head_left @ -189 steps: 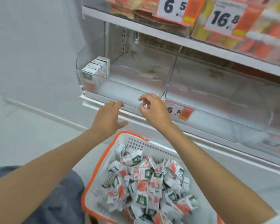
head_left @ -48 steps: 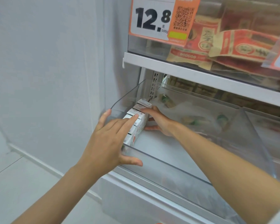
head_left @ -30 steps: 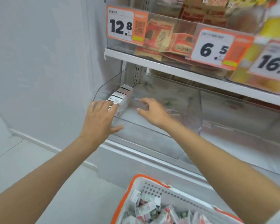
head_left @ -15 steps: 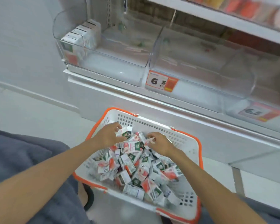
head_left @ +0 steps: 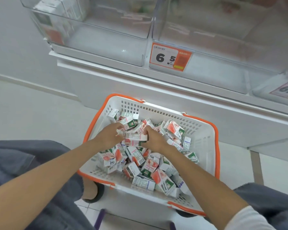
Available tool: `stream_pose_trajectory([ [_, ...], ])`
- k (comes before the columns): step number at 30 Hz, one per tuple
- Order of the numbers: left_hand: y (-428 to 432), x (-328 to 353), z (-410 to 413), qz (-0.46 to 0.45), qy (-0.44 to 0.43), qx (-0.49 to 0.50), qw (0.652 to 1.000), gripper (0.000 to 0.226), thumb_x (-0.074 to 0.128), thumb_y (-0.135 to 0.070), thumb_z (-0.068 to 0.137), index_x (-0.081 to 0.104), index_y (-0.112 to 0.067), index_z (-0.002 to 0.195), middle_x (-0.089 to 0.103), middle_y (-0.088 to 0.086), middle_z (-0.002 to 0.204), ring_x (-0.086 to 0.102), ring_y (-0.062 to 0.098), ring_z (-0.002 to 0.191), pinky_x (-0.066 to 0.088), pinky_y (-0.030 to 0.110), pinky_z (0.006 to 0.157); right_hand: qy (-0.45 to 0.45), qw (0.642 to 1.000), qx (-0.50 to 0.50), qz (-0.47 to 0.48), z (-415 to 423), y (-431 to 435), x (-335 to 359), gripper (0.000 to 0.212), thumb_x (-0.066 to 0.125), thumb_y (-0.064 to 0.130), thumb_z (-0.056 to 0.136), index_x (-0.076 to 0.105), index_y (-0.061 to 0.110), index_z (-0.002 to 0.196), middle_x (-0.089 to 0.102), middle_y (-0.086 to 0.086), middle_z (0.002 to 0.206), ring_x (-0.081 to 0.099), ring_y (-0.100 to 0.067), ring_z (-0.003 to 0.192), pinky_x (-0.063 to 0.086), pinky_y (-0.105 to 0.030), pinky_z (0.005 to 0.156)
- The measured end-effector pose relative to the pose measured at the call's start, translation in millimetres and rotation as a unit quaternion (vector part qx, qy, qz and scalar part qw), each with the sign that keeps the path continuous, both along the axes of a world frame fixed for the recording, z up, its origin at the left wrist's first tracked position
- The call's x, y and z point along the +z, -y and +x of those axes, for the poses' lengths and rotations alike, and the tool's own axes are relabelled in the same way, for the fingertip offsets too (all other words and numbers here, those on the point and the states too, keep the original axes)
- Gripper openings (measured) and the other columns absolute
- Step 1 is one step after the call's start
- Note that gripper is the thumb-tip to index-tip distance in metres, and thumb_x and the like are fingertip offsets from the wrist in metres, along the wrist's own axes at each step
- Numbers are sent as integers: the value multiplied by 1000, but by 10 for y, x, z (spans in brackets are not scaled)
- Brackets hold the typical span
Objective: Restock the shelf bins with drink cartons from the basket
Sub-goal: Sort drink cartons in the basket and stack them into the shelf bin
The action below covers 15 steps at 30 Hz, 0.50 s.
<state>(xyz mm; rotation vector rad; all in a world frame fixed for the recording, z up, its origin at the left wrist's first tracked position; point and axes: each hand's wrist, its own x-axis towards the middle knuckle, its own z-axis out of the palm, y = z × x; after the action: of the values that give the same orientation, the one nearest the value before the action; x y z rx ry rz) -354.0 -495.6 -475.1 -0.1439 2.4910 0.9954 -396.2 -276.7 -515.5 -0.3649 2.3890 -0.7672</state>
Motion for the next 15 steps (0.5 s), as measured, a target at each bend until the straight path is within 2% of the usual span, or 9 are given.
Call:
stream_pose_trajectory([
  [2,-46,37,-3,34,-5,-17,999,87,77,-29,80,26,-22,150,28,-8,155,34,14,137,35,28,107,15,995,-50,-87,-10,45,166,40,78,21,76,43,24,96,57,3,89,54,-11,74,45,-27,62],
  [3,-72,71,-7,60,11,-24,998,95,81,-30,76,23,-23,152,27,-12,153,30,10,138,31,32,111,6,992,-53,-114,-25,84,262,41,79,21,75,44,28,96,57,6,90,55,-8,77,46,-25,64],
  [4,-92,98,-11,90,33,-24,995,92,83,-28,75,30,-22,150,32,-13,148,34,9,133,34,35,111,4,988,-53,-142,-42,123,353,42,79,20,75,46,31,98,57,7,93,56,-7,81,48,-25,67],
  [6,-95,114,-32,143,74,2,987,57,83,-19,75,59,-13,126,61,1,129,61,20,113,49,44,100,31,978,-60,-197,-65,169,492,52,80,21,75,49,36,114,60,6,106,59,-9,95,52,-29,83],
  [7,-86,125,-34,147,80,23,986,42,82,-15,75,64,-8,113,69,8,114,67,26,100,55,46,90,41,977,-57,-200,-60,168,520,62,81,22,76,46,37,126,59,5,115,58,-10,103,51,-30,90],
  [9,-38,121,-22,118,76,61,988,38,79,-10,77,62,-1,109,68,14,106,68,30,92,58,43,80,42,991,-22,-124,-4,146,469,79,79,26,79,35,31,144,51,0,135,52,-16,120,46,-36,101],
  [11,31,92,-1,103,65,101,987,38,76,-8,80,57,3,111,65,17,107,65,31,91,57,45,79,43,999,27,8,109,152,276,81,73,34,84,29,22,151,39,-8,150,38,-25,135,35,-42,112],
  [13,82,86,9,123,67,137,981,37,72,-7,83,55,2,114,62,18,107,62,30,83,56,48,76,25,988,78,131,262,212,52,78,66,50,86,35,14,148,33,-12,152,29,-31,140,27,-45,116],
  [15,113,93,9,139,69,153,976,37,70,-7,85,55,-2,117,62,14,104,60,27,79,57,46,70,-16,980,96,173,392,289,-123,71,64,58,83,51,11,134,39,-13,144,31,-32,136,27,-46,114],
])
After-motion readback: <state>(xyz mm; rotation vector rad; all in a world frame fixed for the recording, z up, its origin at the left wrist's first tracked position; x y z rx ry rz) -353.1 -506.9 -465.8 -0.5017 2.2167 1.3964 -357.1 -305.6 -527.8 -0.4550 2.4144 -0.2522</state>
